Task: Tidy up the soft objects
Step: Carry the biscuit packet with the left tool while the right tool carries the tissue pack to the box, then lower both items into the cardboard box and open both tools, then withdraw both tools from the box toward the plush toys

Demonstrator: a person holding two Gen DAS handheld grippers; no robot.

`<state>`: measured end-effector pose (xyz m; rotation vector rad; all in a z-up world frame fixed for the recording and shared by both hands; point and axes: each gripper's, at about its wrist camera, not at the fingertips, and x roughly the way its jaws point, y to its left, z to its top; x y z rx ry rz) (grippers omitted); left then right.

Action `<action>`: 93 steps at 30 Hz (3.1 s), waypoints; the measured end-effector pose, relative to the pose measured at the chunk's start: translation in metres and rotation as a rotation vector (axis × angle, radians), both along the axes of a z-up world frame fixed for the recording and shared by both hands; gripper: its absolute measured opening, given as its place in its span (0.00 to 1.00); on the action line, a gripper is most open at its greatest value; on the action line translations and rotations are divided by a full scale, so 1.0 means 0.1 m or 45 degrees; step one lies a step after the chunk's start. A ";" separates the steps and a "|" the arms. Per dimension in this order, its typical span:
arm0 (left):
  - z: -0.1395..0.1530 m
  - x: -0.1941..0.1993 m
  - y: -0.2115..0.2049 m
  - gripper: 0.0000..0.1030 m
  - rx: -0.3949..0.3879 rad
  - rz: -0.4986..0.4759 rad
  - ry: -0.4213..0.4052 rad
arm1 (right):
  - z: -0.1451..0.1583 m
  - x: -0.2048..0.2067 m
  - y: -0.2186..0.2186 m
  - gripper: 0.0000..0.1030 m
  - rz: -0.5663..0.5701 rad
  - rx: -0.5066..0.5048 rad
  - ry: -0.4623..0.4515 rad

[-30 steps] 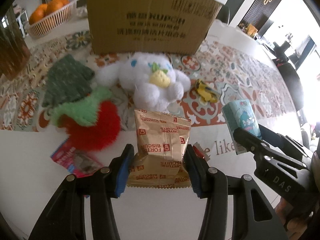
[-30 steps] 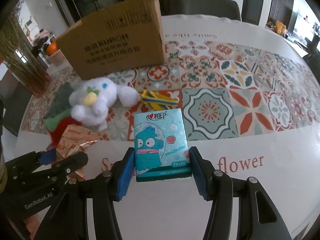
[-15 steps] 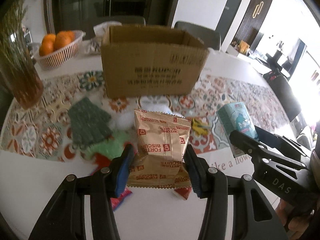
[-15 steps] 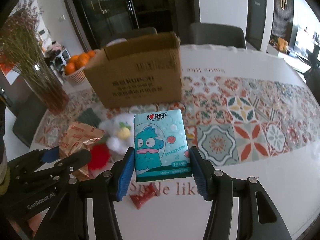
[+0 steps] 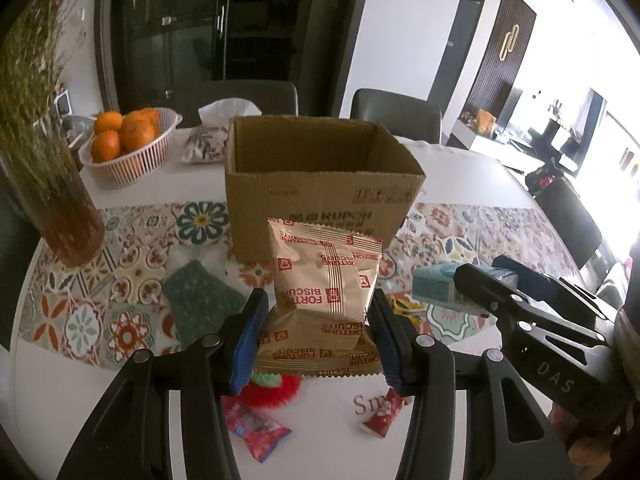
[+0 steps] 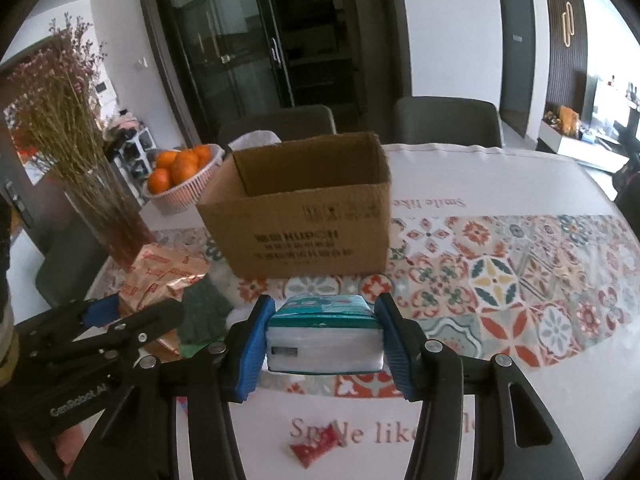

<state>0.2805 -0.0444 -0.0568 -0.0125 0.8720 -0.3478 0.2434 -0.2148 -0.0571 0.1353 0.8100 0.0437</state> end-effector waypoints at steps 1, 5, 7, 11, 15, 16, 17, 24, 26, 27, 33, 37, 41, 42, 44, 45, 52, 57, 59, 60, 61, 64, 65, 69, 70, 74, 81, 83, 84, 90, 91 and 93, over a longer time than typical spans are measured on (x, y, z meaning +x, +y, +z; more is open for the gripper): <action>0.02 0.02 0.00 0.49 0.004 -0.002 -0.010 | 0.01 0.01 0.01 0.51 0.003 0.007 -0.008; 0.09 0.11 0.01 0.49 0.003 -0.010 -0.035 | 0.09 0.07 0.03 0.51 -0.011 0.009 -0.043; 0.14 0.16 0.02 0.49 -0.006 -0.010 -0.045 | 0.15 0.11 0.04 0.51 -0.008 0.010 -0.059; 0.24 0.26 0.01 0.49 -0.007 -0.013 -0.078 | 0.28 0.22 0.04 0.51 -0.014 0.000 -0.100; 0.33 0.39 -0.01 0.49 0.000 -0.022 -0.113 | 0.39 0.33 0.02 0.51 -0.022 -0.002 -0.133; 0.36 0.42 -0.02 0.49 0.000 -0.024 -0.120 | 0.43 0.37 0.01 0.51 -0.026 -0.002 -0.145; 0.39 0.46 -0.03 0.49 -0.001 -0.026 -0.126 | 0.45 0.40 0.00 0.51 -0.027 -0.001 -0.152; 0.47 0.78 -0.07 0.49 0.008 -0.034 -0.140 | 0.61 0.67 -0.03 0.51 -0.024 -0.019 -0.201; 0.47 0.89 -0.08 0.49 0.010 -0.042 -0.132 | 0.64 0.77 -0.03 0.51 -0.020 -0.021 -0.207; 0.47 0.94 -0.09 0.49 0.011 -0.044 -0.127 | 0.65 0.81 -0.04 0.51 -0.017 -0.021 -0.209; 0.39 1.26 -0.10 0.49 0.035 -0.056 -0.078 | 0.63 1.15 -0.06 0.51 0.004 -0.018 -0.186; 0.32 1.47 -0.12 0.49 0.053 -0.069 -0.034 | 0.57 1.39 -0.07 0.51 0.021 -0.021 -0.145; 0.26 1.66 -0.16 0.49 0.061 -0.084 0.017 | 0.49 1.60 -0.08 0.51 0.036 -0.022 -0.100; 0.23 1.71 -0.18 0.49 0.065 -0.091 0.040 | 0.46 1.65 -0.09 0.51 0.042 -0.023 -0.086; 0.19 1.80 -0.21 0.49 0.082 -0.097 0.064 | 0.42 1.75 -0.11 0.51 0.044 -0.022 -0.060; 0.17 1.83 -0.23 0.49 0.088 -0.099 0.071 | 0.39 1.80 -0.13 0.51 0.051 -0.020 -0.041; 0.02 2.04 -0.33 0.61 0.138 -0.119 0.151 | 0.21 2.04 -0.20 0.53 0.061 -0.002 0.052; -0.03 2.05 -0.32 0.65 0.161 -0.105 0.166 | 0.14 2.10 -0.23 0.66 0.032 -0.004 0.091; -0.03 2.03 -0.31 0.66 0.159 -0.097 0.164 | 0.15 2.09 -0.24 0.66 0.007 -0.028 0.094; -0.02 2.00 -0.30 0.66 0.161 -0.093 0.163 | 0.16 2.08 -0.24 0.66 0.003 -0.027 0.095; -0.01 1.98 -0.28 0.66 0.165 -0.087 0.159 | 0.17 2.06 -0.24 0.66 -0.001 -0.028 0.095; 0.05 1.90 -0.24 0.68 0.175 -0.068 0.143 | 0.20 2.03 -0.23 0.66 -0.013 -0.040 0.092; 0.07 1.88 -0.22 0.68 0.182 -0.062 0.141 | 0.21 2.00 -0.23 0.66 -0.016 -0.041 0.091; 0.18 1.73 -0.14 0.74 0.200 -0.040 0.109 | 0.29 1.89 -0.18 0.66 -0.025 -0.035 0.078; 0.22 1.69 -0.12 0.77 0.205 -0.031 0.093 | 0.31 1.87 -0.17 0.66 -0.024 -0.030 0.075; 0.32 1.55 -0.03 0.81 0.231 0.006 0.052 | 0.38 1.76 -0.09 0.66 -0.015 -0.024 0.066; 0.39 1.30 0.15 0.86 0.245 0.058 0.035 | 0.47 1.55 0.06 0.66 -0.001 -0.026 0.069; 0.39 1.24 0.20 0.87 0.253 0.067 0.037 | 0.47 1.50 0.10 0.67 0.004 -0.024 0.078; 0.38 1.21 0.23 0.87 0.257 0.071 0.041 | 0.46 1.47 0.12 0.68 0.008 -0.025 0.084; 0.31 0.98 0.36 0.87 0.263 0.091 0.079 | 0.42 1.31 0.24 0.69 0.033 -0.030 0.119; 0.28 0.94 0.38 0.87 0.263 0.094 0.092 | 0.41 1.29 0.26 0.69 0.038 -0.030 0.125; 0.24 0.87 0.41 0.87 0.260 0.097 0.118 | 0.36 1.22 0.30 0.69 0.047 -0.023 0.150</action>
